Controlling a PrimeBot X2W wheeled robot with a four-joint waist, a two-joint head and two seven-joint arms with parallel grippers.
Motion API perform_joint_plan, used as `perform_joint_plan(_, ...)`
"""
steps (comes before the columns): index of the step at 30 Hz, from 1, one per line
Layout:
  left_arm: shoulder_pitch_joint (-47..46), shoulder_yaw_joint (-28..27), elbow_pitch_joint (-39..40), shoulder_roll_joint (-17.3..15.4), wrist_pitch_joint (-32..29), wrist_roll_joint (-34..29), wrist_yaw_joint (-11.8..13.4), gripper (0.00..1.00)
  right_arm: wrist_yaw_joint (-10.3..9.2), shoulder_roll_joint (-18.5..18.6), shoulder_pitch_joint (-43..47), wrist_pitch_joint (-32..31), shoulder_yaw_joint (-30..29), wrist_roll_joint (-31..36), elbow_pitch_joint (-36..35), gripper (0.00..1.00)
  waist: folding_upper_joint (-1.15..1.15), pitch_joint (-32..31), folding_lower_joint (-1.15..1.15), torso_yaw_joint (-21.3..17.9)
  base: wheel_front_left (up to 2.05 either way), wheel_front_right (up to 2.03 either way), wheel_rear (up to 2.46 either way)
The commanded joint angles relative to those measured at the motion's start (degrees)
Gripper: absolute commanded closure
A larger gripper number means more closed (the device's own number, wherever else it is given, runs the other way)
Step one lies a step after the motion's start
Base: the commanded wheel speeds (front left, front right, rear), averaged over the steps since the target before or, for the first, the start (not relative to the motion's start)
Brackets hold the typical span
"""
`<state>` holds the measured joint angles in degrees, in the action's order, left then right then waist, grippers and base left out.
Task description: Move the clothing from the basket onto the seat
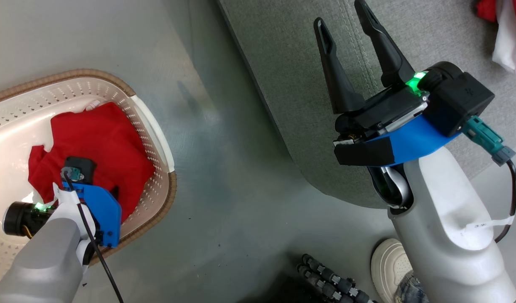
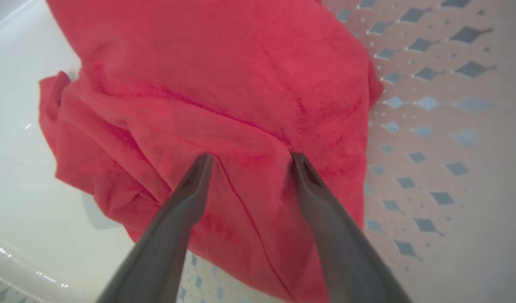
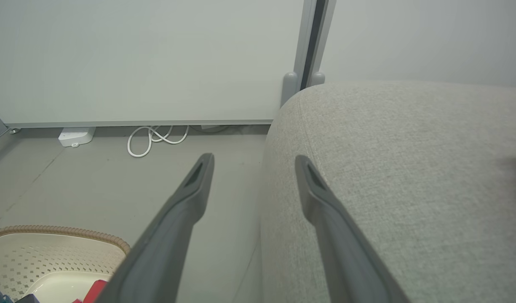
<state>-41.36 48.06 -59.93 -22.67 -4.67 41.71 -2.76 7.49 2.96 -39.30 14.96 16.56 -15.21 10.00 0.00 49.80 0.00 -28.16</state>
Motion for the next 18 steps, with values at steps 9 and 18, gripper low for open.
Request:
perform_joint_plan(9, -1.4, -0.2, -1.6, 1.3, -5.1, 1.2, 3.9, 0.18, 0.01, -0.1, 1.2, 0.3, -1.0, 0.2, -1.5, 0.0, 0.0, 1.0, 0.0, 0.7, 0.0, 0.0, 0.0)
perform_joint_plan(18, -1.7, 0.0, -1.6, 1.4, -7.2, 1.6, 4.2, 1.0, 0.01, -0.1, 0.9, 0.3, -0.7, 0.5, -1.5, 0.0, 0.0, 1.1, 0.0, 0.8, 0.0, 0.0, 0.0)
